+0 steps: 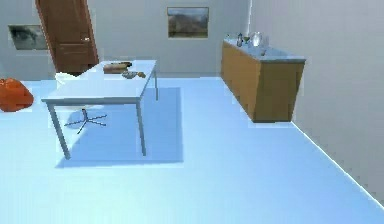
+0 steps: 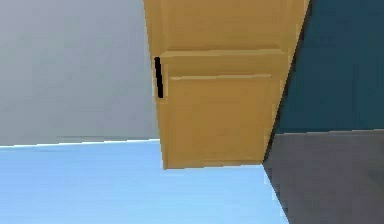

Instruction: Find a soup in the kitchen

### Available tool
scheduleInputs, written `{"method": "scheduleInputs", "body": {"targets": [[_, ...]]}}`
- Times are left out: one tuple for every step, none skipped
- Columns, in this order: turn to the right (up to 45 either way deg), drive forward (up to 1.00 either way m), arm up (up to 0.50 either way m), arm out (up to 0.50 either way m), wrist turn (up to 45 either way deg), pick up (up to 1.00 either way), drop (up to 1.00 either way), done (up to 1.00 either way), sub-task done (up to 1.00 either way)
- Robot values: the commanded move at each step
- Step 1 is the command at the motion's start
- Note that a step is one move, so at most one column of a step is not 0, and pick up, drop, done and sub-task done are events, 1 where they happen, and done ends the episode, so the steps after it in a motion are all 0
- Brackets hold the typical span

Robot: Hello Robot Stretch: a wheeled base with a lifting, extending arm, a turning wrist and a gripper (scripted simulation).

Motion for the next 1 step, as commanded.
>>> {"method": "scheduleInputs", "body": {"targets": [[-9.0, 0.0, 0.0, 0.0, 0.0, 0.0, 0.0, 0.0, 0.0]]}}
